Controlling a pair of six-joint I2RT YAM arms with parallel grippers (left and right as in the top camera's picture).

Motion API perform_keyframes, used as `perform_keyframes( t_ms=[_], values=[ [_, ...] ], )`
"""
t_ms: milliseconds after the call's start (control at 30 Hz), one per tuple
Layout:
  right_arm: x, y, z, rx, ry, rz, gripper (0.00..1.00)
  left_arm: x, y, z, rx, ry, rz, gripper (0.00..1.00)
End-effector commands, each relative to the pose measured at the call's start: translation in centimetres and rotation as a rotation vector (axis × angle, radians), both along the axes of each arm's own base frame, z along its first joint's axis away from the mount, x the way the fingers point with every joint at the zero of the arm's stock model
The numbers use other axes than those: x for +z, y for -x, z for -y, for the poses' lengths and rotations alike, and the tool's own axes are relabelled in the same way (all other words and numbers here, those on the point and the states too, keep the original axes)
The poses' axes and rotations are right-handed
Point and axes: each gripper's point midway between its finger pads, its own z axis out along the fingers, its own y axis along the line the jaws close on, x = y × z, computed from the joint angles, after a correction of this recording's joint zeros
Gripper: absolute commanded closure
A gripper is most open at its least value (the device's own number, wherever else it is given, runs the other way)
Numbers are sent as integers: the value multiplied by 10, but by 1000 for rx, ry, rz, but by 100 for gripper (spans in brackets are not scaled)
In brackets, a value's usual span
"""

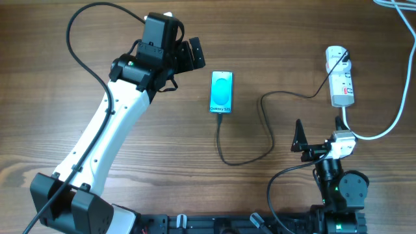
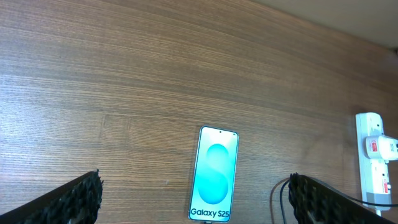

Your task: Plug charger to phone and switch on socket

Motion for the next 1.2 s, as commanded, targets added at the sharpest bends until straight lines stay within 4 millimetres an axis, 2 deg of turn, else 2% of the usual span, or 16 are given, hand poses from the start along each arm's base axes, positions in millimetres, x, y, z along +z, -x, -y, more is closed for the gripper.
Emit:
perform_keyframes(
  t_ms=[0,1167],
  values=[
    [3,1,1,-8,-16,14,0,-2,-3,-4,6,-18,3,0],
    [3,1,1,-8,-16,14,0,-4,-1,-5,8,-26,-8,0]
  ],
)
